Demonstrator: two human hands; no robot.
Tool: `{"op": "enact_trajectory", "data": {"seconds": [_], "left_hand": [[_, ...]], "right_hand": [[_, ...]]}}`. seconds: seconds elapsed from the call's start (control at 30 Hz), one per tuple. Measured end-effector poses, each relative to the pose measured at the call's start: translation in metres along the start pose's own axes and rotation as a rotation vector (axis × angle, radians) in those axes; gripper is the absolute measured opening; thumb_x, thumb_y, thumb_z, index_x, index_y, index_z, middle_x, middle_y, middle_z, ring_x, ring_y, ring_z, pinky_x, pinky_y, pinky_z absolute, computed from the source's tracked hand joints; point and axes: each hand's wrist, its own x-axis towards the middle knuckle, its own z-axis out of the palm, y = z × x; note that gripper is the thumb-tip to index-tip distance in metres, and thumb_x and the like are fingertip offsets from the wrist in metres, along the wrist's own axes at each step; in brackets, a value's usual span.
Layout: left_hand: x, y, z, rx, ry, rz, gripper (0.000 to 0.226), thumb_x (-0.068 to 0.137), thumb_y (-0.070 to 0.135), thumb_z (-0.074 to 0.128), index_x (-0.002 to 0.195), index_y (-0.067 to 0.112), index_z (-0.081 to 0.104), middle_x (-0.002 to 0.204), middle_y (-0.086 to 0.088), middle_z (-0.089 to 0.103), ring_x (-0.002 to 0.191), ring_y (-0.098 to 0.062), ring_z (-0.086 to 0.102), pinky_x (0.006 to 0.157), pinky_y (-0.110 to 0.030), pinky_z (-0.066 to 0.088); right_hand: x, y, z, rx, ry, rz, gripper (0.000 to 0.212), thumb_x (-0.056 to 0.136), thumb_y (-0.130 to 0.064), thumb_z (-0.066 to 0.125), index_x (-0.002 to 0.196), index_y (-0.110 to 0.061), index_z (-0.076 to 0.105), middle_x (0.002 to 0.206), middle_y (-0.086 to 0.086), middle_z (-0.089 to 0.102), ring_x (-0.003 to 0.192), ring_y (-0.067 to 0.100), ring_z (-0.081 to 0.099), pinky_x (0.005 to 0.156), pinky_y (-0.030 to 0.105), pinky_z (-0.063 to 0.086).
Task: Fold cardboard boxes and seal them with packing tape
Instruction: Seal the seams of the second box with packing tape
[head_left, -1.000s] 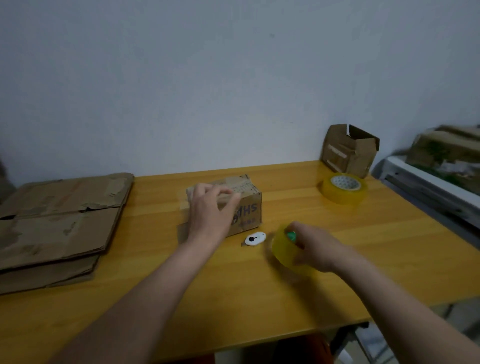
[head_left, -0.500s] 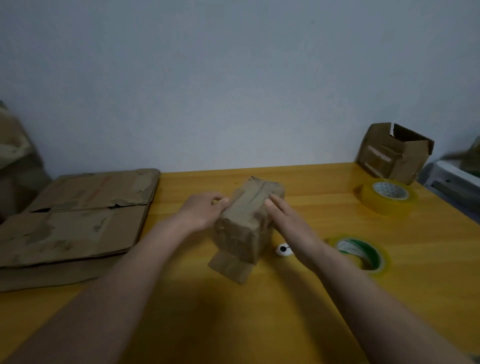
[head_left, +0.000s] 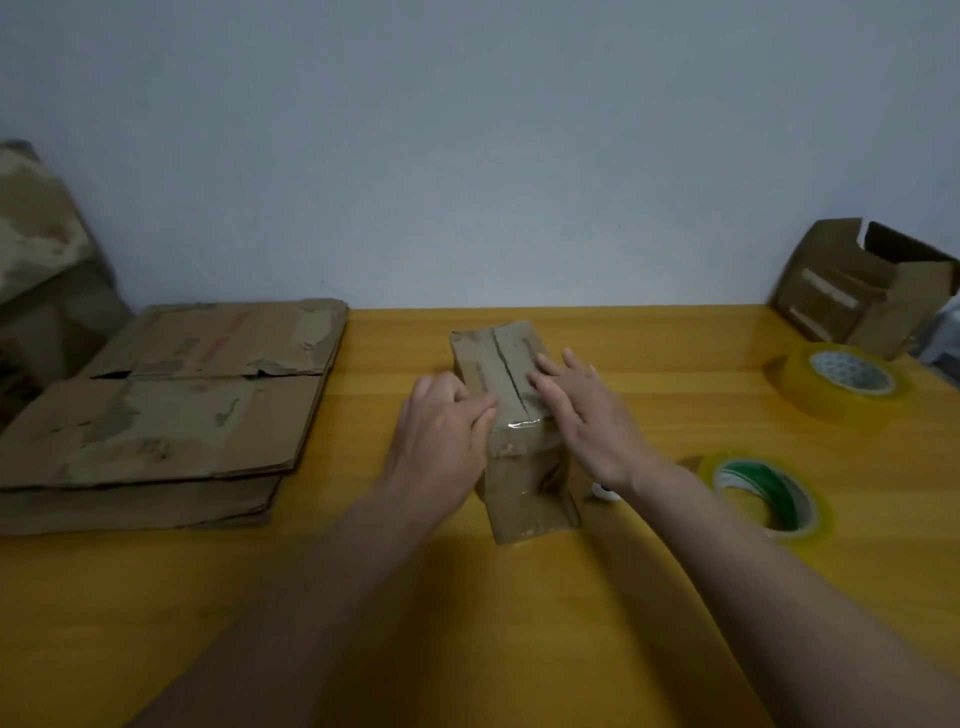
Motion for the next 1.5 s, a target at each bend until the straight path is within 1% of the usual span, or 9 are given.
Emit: {"op": "enact_trajectory", "data": {"seconds": [0.13, 0.27, 0.53, 0.77, 0.97, 1.07, 1.17, 1.33, 1.5], "left_hand": [[-0.003, 0.004, 0.012, -0.233, 0.038, -0.098, 0.025, 0.098, 0.018, 0.054, 0.114, 0.008, 0.07, 0.078, 0.002, 0.042, 0.068, -0.004, 0.04, 0.061, -0.011, 0.033], [-0.005, 0.0, 0.023, -0.387, 0.096, -0.199, 0.044, 0.098, 0.032, 0.048, 0.083, -0.002, 0.07, 0.074, -0.007, 0.049, 0.065, -0.014, 0.047, 0.056, -0.019, 0.033], [-0.009, -0.015, 0.032, -0.455, 0.064, -0.109, 0.053, 0.073, 0.019, 0.083, 0.122, 0.014, 0.065, 0.085, -0.004, 0.054, 0.072, -0.014, 0.052, 0.063, -0.014, 0.046], [-0.008, -0.03, 0.037, -0.353, 0.019, 0.037, 0.075, 0.056, 0.024, 0.091, 0.125, 0.021, 0.063, 0.094, 0.006, 0.048, 0.08, -0.001, 0.047, 0.071, -0.014, 0.046], [-0.003, -0.042, 0.021, -0.276, -0.029, 0.068, 0.068, 0.071, 0.077, 0.054, 0.12, 0.032, 0.066, 0.109, 0.001, 0.043, 0.106, -0.014, 0.038, 0.091, -0.025, 0.036], [0.004, -0.044, 0.024, -0.208, -0.013, 0.147, 0.051, 0.085, 0.069, 0.045, 0.111, 0.03, 0.067, 0.139, -0.006, 0.045, 0.133, -0.022, 0.031, 0.104, -0.049, 0.032], [0.009, -0.048, 0.038, -0.215, -0.062, 0.28, 0.05, 0.09, 0.064, 0.041, 0.122, 0.026, 0.05, 0.141, -0.003, 0.051, 0.141, -0.016, 0.026, 0.106, -0.057, 0.035], [0.01, -0.064, 0.063, -0.228, 0.078, 0.461, 0.056, 0.093, 0.058, 0.041, 0.124, 0.012, 0.042, 0.134, -0.012, 0.05, 0.133, -0.032, 0.039, 0.105, -0.053, 0.04], [0.012, -0.066, 0.073, -0.223, 0.131, 0.519, 0.06, 0.095, 0.058, 0.038, 0.127, 0.007, 0.037, 0.134, -0.016, 0.042, 0.135, -0.037, 0.035, 0.113, -0.05, 0.03]], "right_hand": [[0.007, 0.0, 0.007, 0.186, 0.041, 0.0, 0.042, 0.104, -0.029, 0.031, 0.134, -0.011, 0.054, 0.148, -0.005, 0.041, 0.142, 0.005, 0.023, 0.111, 0.015, 0.013], [0.003, 0.003, 0.011, 0.554, 0.12, -0.001, 0.048, 0.105, -0.031, 0.025, 0.124, -0.007, 0.062, 0.121, -0.018, 0.058, 0.111, -0.02, 0.047, 0.095, 0.002, 0.034], [0.013, 0.05, 0.014, 0.106, -0.037, -0.357, 0.047, 0.093, -0.048, 0.044, 0.131, -0.024, 0.055, 0.149, -0.003, 0.037, 0.148, 0.013, 0.009, 0.116, 0.016, 0.012], [0.019, 0.056, 0.003, -0.126, -0.047, -0.479, 0.065, 0.078, -0.054, 0.062, 0.135, -0.024, 0.052, 0.148, -0.002, 0.039, 0.146, 0.023, 0.017, 0.117, 0.043, 0.021], [0.02, 0.016, 0.009, -0.221, 0.055, -0.276, 0.074, 0.065, -0.08, 0.051, 0.108, -0.022, 0.062, 0.113, -0.011, 0.046, 0.108, 0.015, 0.045, 0.084, 0.031, 0.045], [0.022, 0.018, 0.018, 0.023, 0.155, -0.238, 0.053, 0.075, -0.069, 0.049, 0.096, -0.024, 0.069, 0.101, -0.011, 0.052, 0.103, 0.017, 0.045, 0.083, 0.018, 0.035], [0.032, 0.014, 0.025, 0.267, 0.314, -0.134, 0.034, 0.088, -0.053, 0.046, 0.077, -0.032, 0.07, 0.084, -0.014, 0.056, 0.096, 0.019, 0.049, 0.079, 0.01, 0.032], [0.039, 0.021, 0.047, 0.442, 0.499, -0.133, 0.037, 0.094, -0.039, 0.044, 0.076, -0.022, 0.071, 0.096, -0.004, 0.067, 0.103, 0.018, 0.058, 0.093, 0.045, 0.044], [0.04, 0.036, 0.053, 0.311, 0.5, -0.285, 0.045, 0.094, -0.04, 0.046, 0.098, -0.002, 0.069, 0.121, 0.007, 0.063, 0.117, 0.019, 0.054, 0.101, 0.038, 0.042]]}}
